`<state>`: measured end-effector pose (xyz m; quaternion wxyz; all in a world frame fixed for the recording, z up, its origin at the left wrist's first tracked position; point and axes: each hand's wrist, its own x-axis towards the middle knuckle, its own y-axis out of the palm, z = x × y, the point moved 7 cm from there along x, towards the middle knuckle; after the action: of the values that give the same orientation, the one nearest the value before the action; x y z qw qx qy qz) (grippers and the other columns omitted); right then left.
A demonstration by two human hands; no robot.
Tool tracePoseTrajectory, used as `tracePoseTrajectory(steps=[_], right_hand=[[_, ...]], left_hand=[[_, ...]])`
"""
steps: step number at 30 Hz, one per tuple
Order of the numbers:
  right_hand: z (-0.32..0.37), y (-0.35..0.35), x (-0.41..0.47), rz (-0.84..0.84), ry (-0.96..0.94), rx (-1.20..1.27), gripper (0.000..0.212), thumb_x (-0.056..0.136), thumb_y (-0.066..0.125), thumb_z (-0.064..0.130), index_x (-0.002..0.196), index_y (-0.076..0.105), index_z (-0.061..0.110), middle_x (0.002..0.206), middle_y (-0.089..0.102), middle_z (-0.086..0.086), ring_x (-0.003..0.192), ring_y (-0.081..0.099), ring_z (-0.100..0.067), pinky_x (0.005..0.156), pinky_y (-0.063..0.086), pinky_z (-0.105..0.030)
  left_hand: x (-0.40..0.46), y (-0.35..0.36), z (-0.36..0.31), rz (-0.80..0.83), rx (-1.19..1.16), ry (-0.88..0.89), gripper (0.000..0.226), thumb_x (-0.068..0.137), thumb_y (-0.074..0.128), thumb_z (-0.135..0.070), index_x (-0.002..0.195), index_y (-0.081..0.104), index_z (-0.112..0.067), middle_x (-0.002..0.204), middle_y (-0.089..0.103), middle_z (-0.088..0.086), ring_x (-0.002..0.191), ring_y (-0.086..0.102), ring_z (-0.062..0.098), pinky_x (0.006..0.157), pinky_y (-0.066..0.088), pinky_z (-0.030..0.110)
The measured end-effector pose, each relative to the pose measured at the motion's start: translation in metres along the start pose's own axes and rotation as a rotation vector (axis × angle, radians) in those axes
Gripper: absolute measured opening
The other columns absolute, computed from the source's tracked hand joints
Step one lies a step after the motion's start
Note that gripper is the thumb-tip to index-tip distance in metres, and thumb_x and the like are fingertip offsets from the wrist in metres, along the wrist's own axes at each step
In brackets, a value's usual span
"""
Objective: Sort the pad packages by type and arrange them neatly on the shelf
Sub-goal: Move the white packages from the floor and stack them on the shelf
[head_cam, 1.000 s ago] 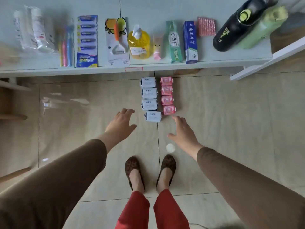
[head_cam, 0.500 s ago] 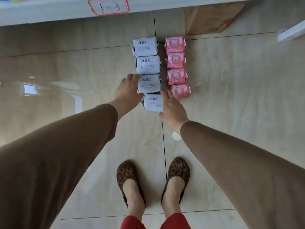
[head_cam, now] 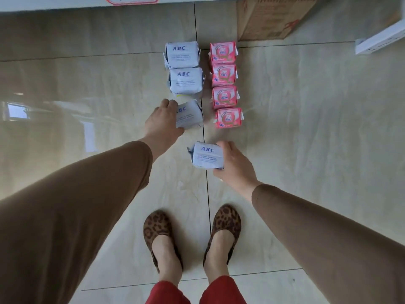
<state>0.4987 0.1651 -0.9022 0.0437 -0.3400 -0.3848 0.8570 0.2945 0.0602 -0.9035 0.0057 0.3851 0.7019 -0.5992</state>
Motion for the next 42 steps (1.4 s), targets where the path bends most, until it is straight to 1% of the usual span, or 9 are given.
tracePoseTrajectory(steps=[6, 11, 19, 22, 25, 28, 32, 35, 42], right_hand=[[0.055, -0.102, -0.069, 0.001, 0.012, 0.218, 0.063, 0.069, 0.074, 0.029, 0.124, 0.043, 0.032, 0.117, 0.053, 0.011, 0.097, 0.057, -0.015, 0.077, 0.05, -0.035], [0.15, -0.239, -0.144, -0.02, 0.003, 0.423, 0.066, 0.062, 0.08, 0.029, 0.114, 0.041, 0.043, 0.102, 0.059, 0.02, 0.083, 0.06, -0.003, 0.068, 0.045, -0.021], [0.328, -0.46, -0.287, -0.069, -0.147, 0.674, 0.06, 0.065, 0.082, 0.022, 0.116, 0.052, 0.027, 0.09, 0.068, 0.027, 0.071, 0.063, 0.006, 0.059, 0.049, -0.01], [0.383, -0.526, -0.32, -0.124, -0.215, 0.66, 0.059, 0.058, 0.082, 0.042, 0.111, 0.055, 0.043, 0.099, 0.069, 0.025, 0.084, 0.064, 0.004, 0.07, 0.05, -0.011], [0.422, -0.58, -0.334, -0.194, -0.273, 0.723, 0.059, 0.057, 0.083, 0.043, 0.111, 0.059, 0.045, 0.103, 0.071, 0.017, 0.093, 0.065, -0.005, 0.082, 0.05, -0.021], [0.451, -0.625, -0.332, -0.254, -0.337, 0.753, 0.056, 0.06, 0.083, 0.042, 0.112, 0.062, 0.038, 0.098, 0.072, 0.013, 0.084, 0.064, -0.008, 0.074, 0.046, -0.024], [0.468, -0.678, -0.307, -0.301, -0.391, 0.794, 0.055, 0.062, 0.086, 0.039, 0.112, 0.064, 0.033, 0.107, 0.071, -0.002, 0.093, 0.068, -0.009, 0.073, 0.053, -0.019], [0.474, -0.72, -0.274, -0.362, -0.416, 0.807, 0.048, 0.065, 0.085, 0.034, 0.108, 0.063, 0.03, 0.107, 0.069, -0.008, 0.092, 0.064, -0.007, 0.07, 0.052, -0.015], [0.487, -0.802, -0.179, -0.375, -0.434, 0.8, 0.058, 0.062, 0.086, 0.039, 0.11, 0.059, 0.021, 0.106, 0.066, -0.009, 0.094, 0.059, -0.012, 0.07, 0.054, -0.022]], left_hand=[[-0.09, -0.106, 0.0, 0.001, -0.142, -0.055, 0.061, 0.072, 0.08, -0.029, 0.123, 0.052, -0.013, 0.117, 0.051, 0.007, 0.098, 0.057, 0.033, 0.072, 0.044, 0.036], [-0.178, -0.261, -0.019, -0.08, -0.298, -0.048, 0.062, 0.069, 0.081, -0.031, 0.124, 0.055, -0.016, 0.111, 0.053, 0.002, 0.095, 0.058, 0.027, 0.077, 0.049, 0.037], [-0.311, -0.536, -0.07, -0.28, -0.424, 0.116, 0.066, 0.068, 0.08, -0.046, 0.126, 0.054, -0.027, 0.109, 0.051, -0.012, 0.091, 0.052, 0.008, 0.073, 0.038, 0.025], [-0.345, -0.625, -0.089, -0.346, -0.446, 0.207, 0.064, 0.069, 0.079, -0.046, 0.125, 0.055, -0.027, 0.107, 0.051, -0.011, 0.094, 0.055, 0.011, 0.078, 0.045, 0.029], [-0.362, -0.699, -0.101, -0.423, -0.407, 0.259, 0.059, 0.068, 0.079, -0.048, 0.12, 0.058, -0.029, 0.106, 0.055, -0.01, 0.091, 0.057, 0.012, 0.079, 0.047, 0.033], [-0.358, -0.755, -0.114, -0.472, -0.357, 0.308, 0.059, 0.068, 0.077, -0.055, 0.118, 0.058, -0.029, 0.102, 0.055, -0.011, 0.087, 0.055, 0.009, 0.073, 0.042, 0.027], [-0.317, -0.818, -0.14, -0.482, -0.255, 0.375, 0.059, 0.07, 0.076, -0.055, 0.118, 0.057, -0.026, 0.1, 0.054, -0.009, 0.084, 0.054, 0.01, 0.066, 0.04, 0.025], [-0.268, -0.86, -0.164, -0.48, -0.191, 0.392, 0.058, 0.07, 0.079, -0.049, 0.117, 0.058, -0.023, 0.102, 0.056, -0.006, 0.087, 0.053, 0.014, 0.07, 0.039, 0.029], [-0.143, -0.939, -0.21, -0.487, -0.065, 0.357, 0.062, 0.071, 0.08, -0.042, 0.122, 0.056, -0.015, 0.112, 0.056, 0.002, 0.095, 0.053, 0.02, 0.075, 0.037, 0.029]])
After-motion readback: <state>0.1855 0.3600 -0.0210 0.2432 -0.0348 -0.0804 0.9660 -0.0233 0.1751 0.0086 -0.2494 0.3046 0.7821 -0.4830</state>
